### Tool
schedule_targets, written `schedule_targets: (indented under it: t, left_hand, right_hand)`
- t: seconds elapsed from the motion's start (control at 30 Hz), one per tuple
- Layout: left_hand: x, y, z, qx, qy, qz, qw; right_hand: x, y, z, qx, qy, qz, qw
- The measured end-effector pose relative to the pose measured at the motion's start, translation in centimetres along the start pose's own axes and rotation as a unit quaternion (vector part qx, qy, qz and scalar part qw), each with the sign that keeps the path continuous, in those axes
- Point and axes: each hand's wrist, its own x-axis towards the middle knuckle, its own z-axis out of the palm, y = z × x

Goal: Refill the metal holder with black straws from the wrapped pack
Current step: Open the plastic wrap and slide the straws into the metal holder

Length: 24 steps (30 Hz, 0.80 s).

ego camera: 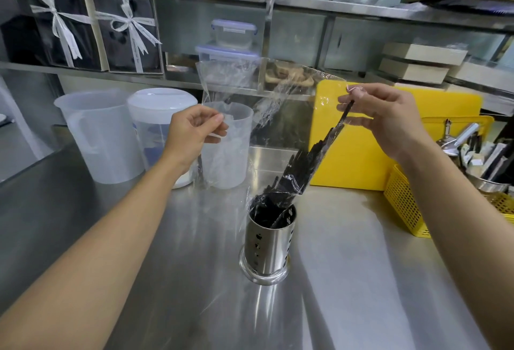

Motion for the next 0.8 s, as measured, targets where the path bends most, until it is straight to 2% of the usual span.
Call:
schedule_targets:
  t: [0.53,0.7,0.8]
  left_hand:
    - [-0.2,0.9,-0.6,-0.032,0.01,0.003,0.999]
    - [0.0,1.5,-0.7,-0.031,0.024,0.017,0.999]
    - [0.3,2.2,-0.7,-0.032,0.028,0.027,0.999]
  right_hand:
    - [-0.2,-1.5,0.7,0.014,0.015,-0.032,0.999]
    - [-0.6,-0.9,0.5,0.035,-0.005,0.022,0.999]
    - [-1.1,0.0,1.0,0.011,-0.028,0.063,0.998]
